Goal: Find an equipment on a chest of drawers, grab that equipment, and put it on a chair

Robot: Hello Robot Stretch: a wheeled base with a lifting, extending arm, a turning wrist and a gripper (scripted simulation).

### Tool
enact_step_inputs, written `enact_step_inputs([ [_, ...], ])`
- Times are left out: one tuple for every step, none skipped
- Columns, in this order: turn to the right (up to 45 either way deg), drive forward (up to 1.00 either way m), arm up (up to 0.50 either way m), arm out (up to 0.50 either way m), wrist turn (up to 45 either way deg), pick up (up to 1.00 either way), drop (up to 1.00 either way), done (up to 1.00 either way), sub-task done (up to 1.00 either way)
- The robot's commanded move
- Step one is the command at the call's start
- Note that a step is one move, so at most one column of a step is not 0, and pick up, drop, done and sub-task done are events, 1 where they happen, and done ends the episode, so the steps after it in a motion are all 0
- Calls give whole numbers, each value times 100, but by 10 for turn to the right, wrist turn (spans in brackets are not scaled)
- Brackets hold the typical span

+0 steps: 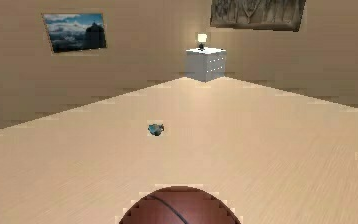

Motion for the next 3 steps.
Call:
enact_step_inputs([
  [120, 0, 0, 0, 0, 0, 0, 0, 0],
  [-450, 0, 0, 0, 0, 0, 0, 0, 0],
  [-450, 0, 0, 0, 0, 0, 0, 0, 0],
])
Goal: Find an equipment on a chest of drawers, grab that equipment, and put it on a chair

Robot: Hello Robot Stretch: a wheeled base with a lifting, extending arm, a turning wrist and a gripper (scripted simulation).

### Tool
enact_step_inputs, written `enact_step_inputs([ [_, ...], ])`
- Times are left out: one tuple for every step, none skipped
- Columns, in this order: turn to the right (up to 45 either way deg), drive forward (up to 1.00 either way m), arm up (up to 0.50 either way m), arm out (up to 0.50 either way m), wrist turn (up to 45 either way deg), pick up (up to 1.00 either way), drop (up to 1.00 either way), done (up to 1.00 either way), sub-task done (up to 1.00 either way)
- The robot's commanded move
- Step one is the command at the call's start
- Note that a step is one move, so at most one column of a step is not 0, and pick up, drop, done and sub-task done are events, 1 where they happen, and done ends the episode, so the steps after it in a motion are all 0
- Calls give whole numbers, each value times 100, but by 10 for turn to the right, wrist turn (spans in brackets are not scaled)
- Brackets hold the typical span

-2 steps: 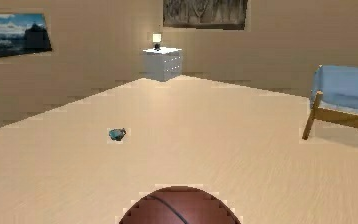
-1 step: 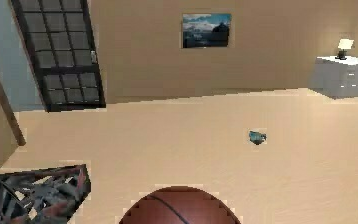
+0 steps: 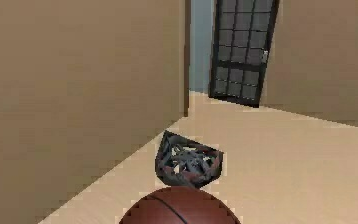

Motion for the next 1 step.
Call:
enact_step_inputs([
  [-450, 0, 0, 0, 0, 0, 0, 0, 0],
])
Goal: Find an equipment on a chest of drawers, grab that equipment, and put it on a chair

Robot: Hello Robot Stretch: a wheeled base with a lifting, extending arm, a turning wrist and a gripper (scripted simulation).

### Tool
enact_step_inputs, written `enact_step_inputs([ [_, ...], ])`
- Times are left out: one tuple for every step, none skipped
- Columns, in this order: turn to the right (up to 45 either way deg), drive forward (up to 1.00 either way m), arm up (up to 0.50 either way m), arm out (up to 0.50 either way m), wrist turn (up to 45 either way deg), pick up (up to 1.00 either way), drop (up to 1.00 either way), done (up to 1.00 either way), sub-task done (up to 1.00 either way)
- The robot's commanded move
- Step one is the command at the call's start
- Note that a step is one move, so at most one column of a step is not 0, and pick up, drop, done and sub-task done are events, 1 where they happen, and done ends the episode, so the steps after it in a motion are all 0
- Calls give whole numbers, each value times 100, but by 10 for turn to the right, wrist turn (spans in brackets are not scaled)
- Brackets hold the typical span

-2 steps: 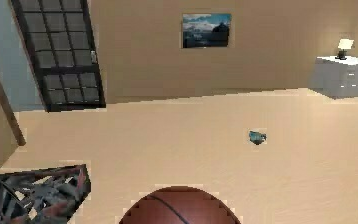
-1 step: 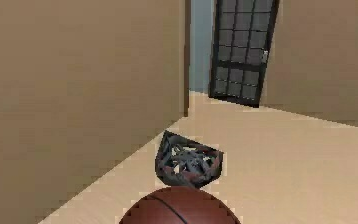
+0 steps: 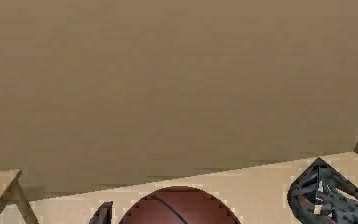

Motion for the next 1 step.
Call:
enact_step_inputs([
  [-300, 0, 0, 0, 0, 0, 0, 0, 0],
])
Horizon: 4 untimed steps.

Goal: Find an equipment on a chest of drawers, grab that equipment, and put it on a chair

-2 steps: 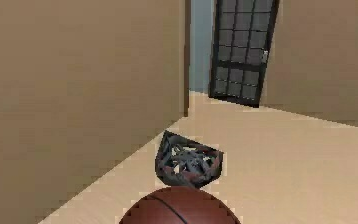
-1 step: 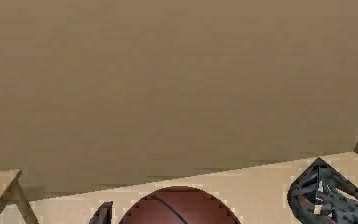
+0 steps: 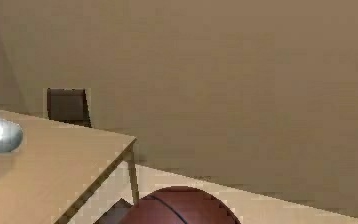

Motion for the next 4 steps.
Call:
enact_step_inputs([
  [-450, 0, 0, 0, 0, 0, 0, 0, 0],
  [-450, 0, 0, 0, 0, 0, 0, 0, 0],
  [-450, 0, 0, 0, 0, 0, 0, 0, 0],
  [-420, 0, 0, 0, 0, 0, 0, 0, 0],
])
